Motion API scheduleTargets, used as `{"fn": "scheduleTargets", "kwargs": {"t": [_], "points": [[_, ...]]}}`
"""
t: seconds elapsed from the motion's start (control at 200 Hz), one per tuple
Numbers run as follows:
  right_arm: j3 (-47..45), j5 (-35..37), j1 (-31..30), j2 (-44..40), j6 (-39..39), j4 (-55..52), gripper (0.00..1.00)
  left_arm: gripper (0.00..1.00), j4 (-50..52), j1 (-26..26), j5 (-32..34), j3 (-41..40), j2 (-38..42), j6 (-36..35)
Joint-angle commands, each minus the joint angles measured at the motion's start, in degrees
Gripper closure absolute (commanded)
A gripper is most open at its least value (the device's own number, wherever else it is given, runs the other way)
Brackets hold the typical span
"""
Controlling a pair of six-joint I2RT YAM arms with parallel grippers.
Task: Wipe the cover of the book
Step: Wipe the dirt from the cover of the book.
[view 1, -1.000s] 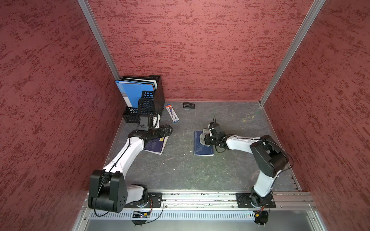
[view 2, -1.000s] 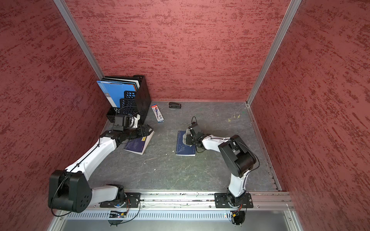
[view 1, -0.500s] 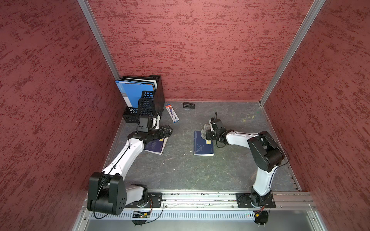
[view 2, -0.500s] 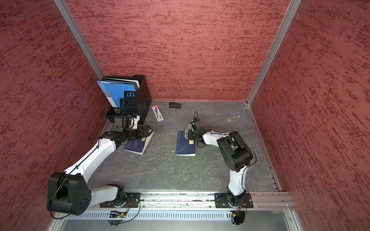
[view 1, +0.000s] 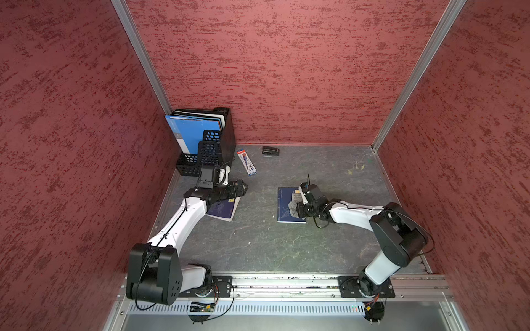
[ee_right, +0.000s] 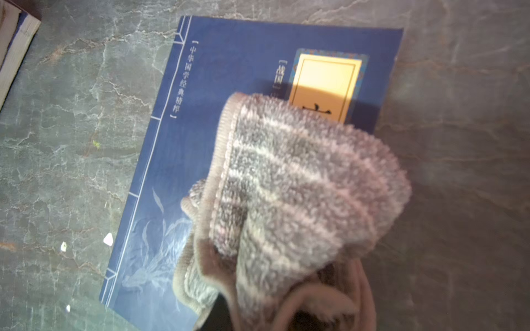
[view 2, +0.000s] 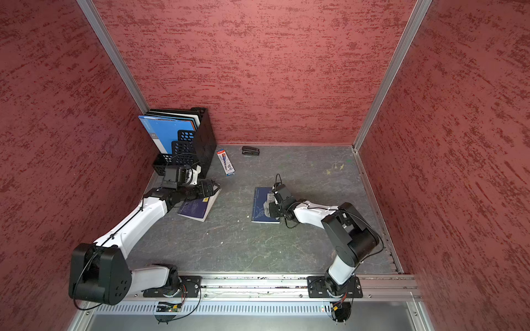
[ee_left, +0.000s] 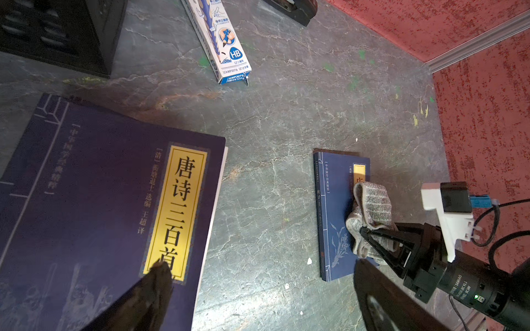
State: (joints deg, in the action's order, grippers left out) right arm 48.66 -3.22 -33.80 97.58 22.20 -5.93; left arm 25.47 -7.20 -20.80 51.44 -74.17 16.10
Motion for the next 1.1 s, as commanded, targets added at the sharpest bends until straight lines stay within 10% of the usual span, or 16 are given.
{"fn": "scheduleTargets", "kwargs": {"t": [0.0,0.326,0.852,1.097], "points": [[4.1,-0.8,1.2,8.1,-1.8,-4.8,0.80,0.00,-0.6,-0.5,-0.5,1.5,0.1,-0.2],[22.1,-3.8,1.2,21.7,-5.5,-7.3,0.81,0.00,1.1,-0.7,0.0,0.2,2.1,0.0],[-4.3,-7.8,-7.8,2.8,1.1,-2.0,0.80,0.00,0.6,-0.9,-0.2,1.3,0.1,-0.6],[6.7,-5.4,-4.1,12.9,-2.3,-1.8,0.80,0.00,1.2,-1.1,-0.1,2.0,0.0,-0.5]]}}
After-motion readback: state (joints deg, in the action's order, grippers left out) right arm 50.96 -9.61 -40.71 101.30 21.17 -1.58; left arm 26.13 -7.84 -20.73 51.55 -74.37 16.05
